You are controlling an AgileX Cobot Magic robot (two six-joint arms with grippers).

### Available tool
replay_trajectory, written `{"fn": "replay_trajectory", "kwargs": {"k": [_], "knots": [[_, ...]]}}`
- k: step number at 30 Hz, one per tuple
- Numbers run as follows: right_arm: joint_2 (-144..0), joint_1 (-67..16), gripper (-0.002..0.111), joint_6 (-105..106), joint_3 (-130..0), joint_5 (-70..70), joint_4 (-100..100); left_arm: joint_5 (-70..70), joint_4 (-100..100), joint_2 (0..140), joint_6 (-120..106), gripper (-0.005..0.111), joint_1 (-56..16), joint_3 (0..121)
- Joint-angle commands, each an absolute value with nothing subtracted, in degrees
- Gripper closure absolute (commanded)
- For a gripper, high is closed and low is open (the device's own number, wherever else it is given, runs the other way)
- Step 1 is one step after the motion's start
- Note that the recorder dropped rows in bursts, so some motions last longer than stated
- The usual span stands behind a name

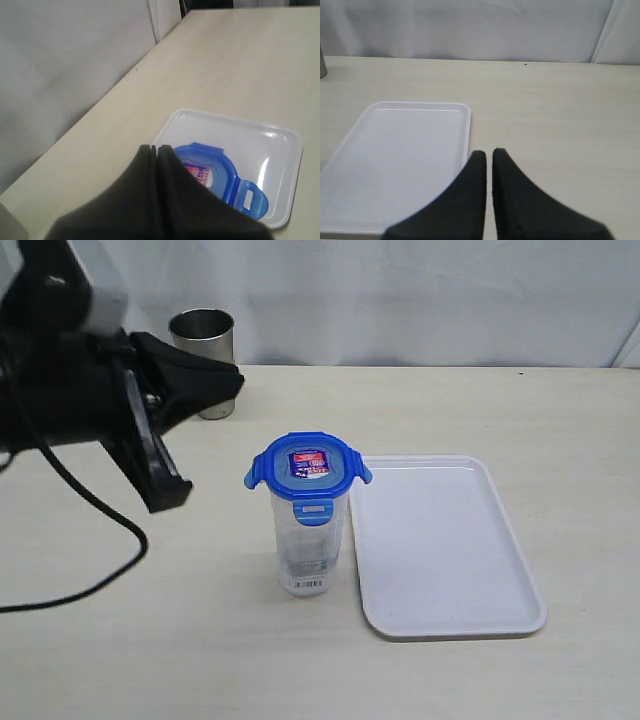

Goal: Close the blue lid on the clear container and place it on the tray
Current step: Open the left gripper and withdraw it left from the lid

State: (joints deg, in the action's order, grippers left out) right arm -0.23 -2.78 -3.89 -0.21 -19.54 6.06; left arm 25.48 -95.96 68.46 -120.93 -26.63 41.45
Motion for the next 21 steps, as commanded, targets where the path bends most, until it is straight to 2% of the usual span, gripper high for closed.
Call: {"fn": "replay_trajectory", "kwargs": {"k": [1, 6, 15, 18, 21], "knots": [[0.0, -2.7, 0.104, -3.9, 0.0, -19.6, 6.5, 43.7, -97.6, 69.5, -122.6, 0.107, -14.0, 41.3], [0.0, -2.7, 0.104, -3.9, 0.0, -19.6, 6.5, 57.8, -95.6, 77.2, -122.6, 0.107, -6.0, 41.3], [0.0, -2.7, 0.104, -3.4, 0.0, -19.6, 9.1, 55.8, -92.3, 92.1, -122.6, 0.107, -5.7, 43.6], [0.0, -2.7, 0.104, -3.4, 0.0, -19.0, 9.6, 58.7, -92.1, 93.3, -122.6, 0.107, -5.7, 44.1], [0.0, -2.7, 0.104, -3.4, 0.0, -12.3, 14.4, 60.2, -91.9, 93.2, -122.6, 0.107, -5.7, 44.1]]}}
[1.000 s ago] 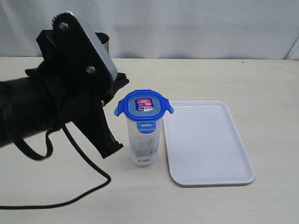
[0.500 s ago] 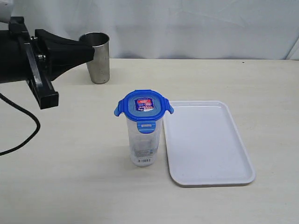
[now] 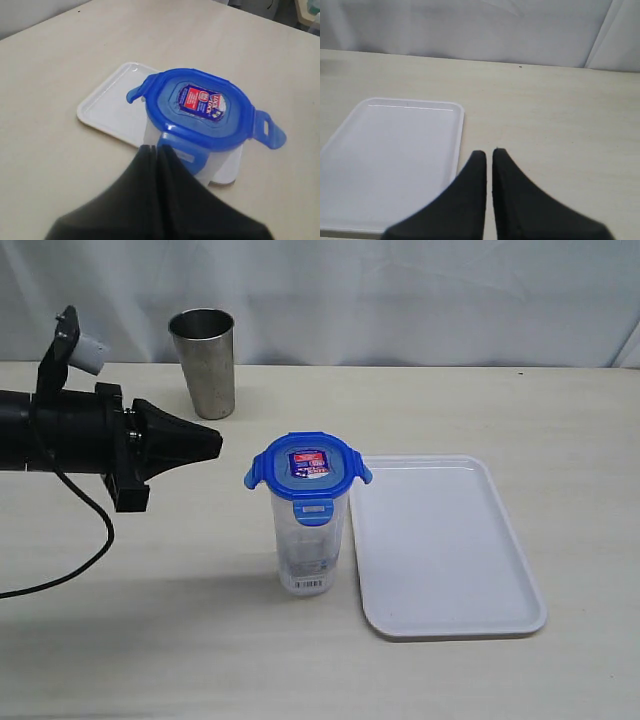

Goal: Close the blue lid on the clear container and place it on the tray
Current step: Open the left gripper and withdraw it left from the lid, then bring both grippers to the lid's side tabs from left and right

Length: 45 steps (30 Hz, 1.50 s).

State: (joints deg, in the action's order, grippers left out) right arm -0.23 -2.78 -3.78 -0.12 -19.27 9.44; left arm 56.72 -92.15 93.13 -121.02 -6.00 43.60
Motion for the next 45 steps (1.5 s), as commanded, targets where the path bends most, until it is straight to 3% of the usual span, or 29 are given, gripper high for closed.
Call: {"fn": "replay_trajectory", "kwargs": {"k": [1, 8, 10, 14, 16, 19, 23, 26, 33, 38, 45], "knots": [[0.0, -2.7, 0.104, -3.4, 0.0, -10.2, 14.6, 61.1, -91.2, 93.2, -122.6, 0.107, -5.7, 44.1], [0.0, -2.7, 0.104, -4.0, 0.0, 10.5, 11.2, 66.0, -88.0, 93.2, -122.6, 0.107, -6.1, 42.9], [0.0, -2.7, 0.104, -15.6, 0.0, 22.3, 3.1, 64.2, -88.2, 93.2, -122.6, 0.107, -6.5, 42.0], [-2.1, -2.7, 0.104, -22.3, -0.2, 24.1, 7.0, 52.7, -89.0, 93.2, -122.6, 0.107, -13.3, 42.0], [-10.0, -2.7, 0.104, -22.3, -3.1, 23.2, 6.9, 42.6, -89.4, 93.2, -122.6, 0.107, -16.9, 42.0], [-29.8, -2.8, 0.104, -24.6, -10.5, 23.2, 14.7, 41.9, -89.4, 93.2, -122.6, 0.107, -18.1, 42.0], [-56.6, -2.8, 0.104, -47.4, -24.3, 24.3, 48.8, 41.4, -89.4, 93.3, -122.6, 0.107, -18.1, 42.0], [-69.8, -2.5, 0.104, -65.2, -32.9, 34.8, 73.9, 41.4, -89.4, 93.3, -122.6, 0.107, -18.1, 42.0], [-88.3, -2.5, 0.104, -61.2, -44.9, 43.1, 82.8, 41.4, -89.4, 93.3, -122.6, 0.107, -18.1, 42.0], [-99.2, -2.5, 0.104, -59.9, -50.4, 57.1, 88.3, 41.4, -89.4, 93.3, -122.6, 0.107, -18.1, 42.0], [-102.6, -2.5, 0.104, -58.0, -51.8, 59.5, 88.9, 41.4, -89.4, 93.3, -122.6, 0.107, -18.1, 42.0]]}}
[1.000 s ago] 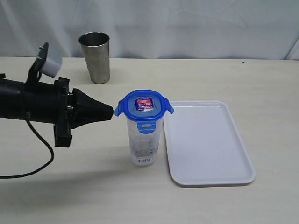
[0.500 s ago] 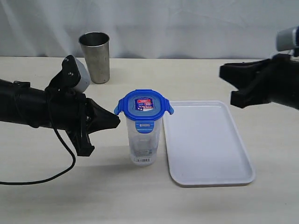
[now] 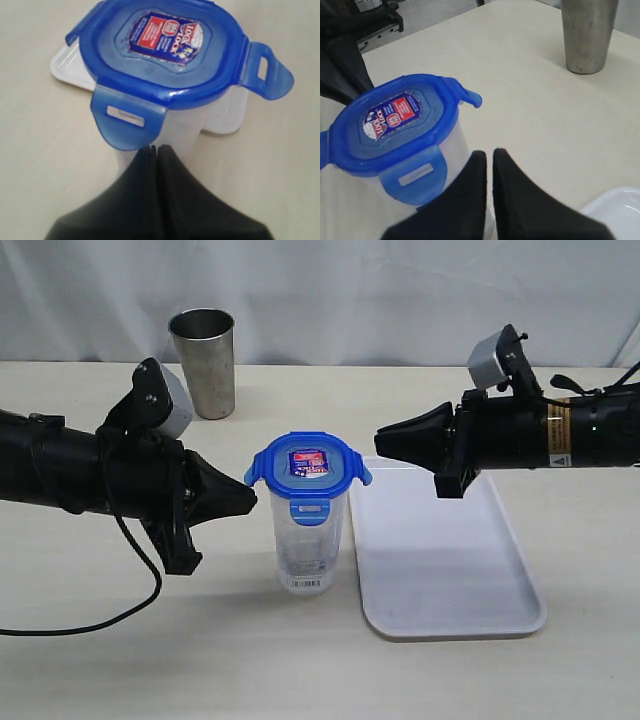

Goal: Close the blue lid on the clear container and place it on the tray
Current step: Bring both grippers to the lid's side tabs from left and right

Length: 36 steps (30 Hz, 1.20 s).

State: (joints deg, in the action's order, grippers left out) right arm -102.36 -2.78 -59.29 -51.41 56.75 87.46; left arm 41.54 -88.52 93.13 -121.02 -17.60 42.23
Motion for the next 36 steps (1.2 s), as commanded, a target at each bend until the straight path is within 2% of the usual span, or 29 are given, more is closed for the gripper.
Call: {"fn": "replay_trajectory", "kwargs": {"k": [1, 13, 17, 27, 36], "knots": [[-102.2, -2.5, 0.104, -58.0, -51.8, 59.8, 89.7, 41.4, -89.4, 93.3, -122.6, 0.107, -18.1, 42.0], [-93.1, -2.8, 0.104, -55.0, -42.9, 63.8, 95.3, 41.4, -89.7, 93.3, -122.6, 0.107, -18.1, 42.0], [-94.5, -2.8, 0.104, -53.4, -42.9, 66.1, 93.5, 41.4, -89.7, 93.3, -122.6, 0.107, -18.1, 42.0], [-99.6, -2.8, 0.104, -47.4, -42.9, 61.8, 80.3, 41.5, -89.5, 93.3, -122.6, 0.107, -18.1, 42.0], [-102.7, -2.8, 0.104, -47.1, -43.3, 64.3, 79.0, 41.6, -89.6, 93.3, -122.6, 0.107, -18.1, 42.0]]}}
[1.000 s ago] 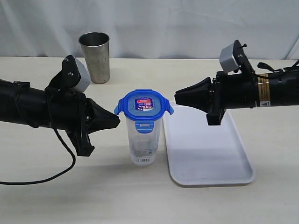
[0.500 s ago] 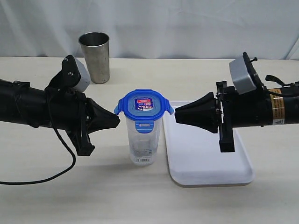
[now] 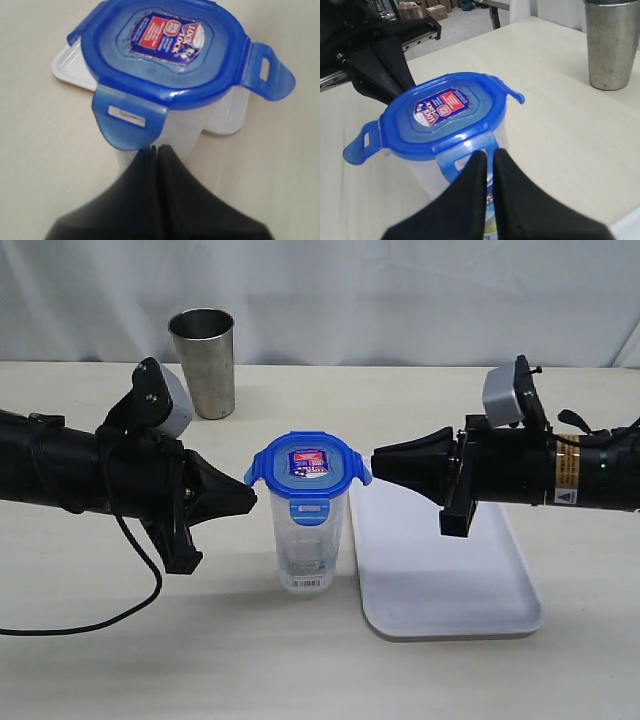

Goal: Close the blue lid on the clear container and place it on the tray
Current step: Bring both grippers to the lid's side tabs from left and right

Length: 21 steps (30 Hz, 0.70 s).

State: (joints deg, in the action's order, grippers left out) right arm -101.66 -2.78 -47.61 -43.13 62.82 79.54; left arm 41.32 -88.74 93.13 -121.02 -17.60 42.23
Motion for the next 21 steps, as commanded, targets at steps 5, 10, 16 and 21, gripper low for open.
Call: {"fn": "replay_trajectory", "kwargs": {"k": [5, 10, 16, 21], "knots": [[-103.3, -2.8, 0.104, -47.1, -43.3, 64.4, 79.0, 41.5, -89.3, 93.3, -122.6, 0.107, -18.1, 42.0], [-103.3, -2.8, 0.104, -47.1, -43.3, 64.2, 79.2, 41.0, -86.7, 93.2, -122.6, 0.107, -14.5, 42.0], [-103.3, -2.8, 0.104, -47.1, -43.3, 64.4, 79.0, 43.9, -87.6, 93.2, -122.6, 0.107, -12.6, 44.0], [-103.3, -2.8, 0.104, -47.2, -43.3, 64.6, 78.4, 40.2, -87.6, 92.7, -122.6, 0.107, -12.6, 45.5]]}}
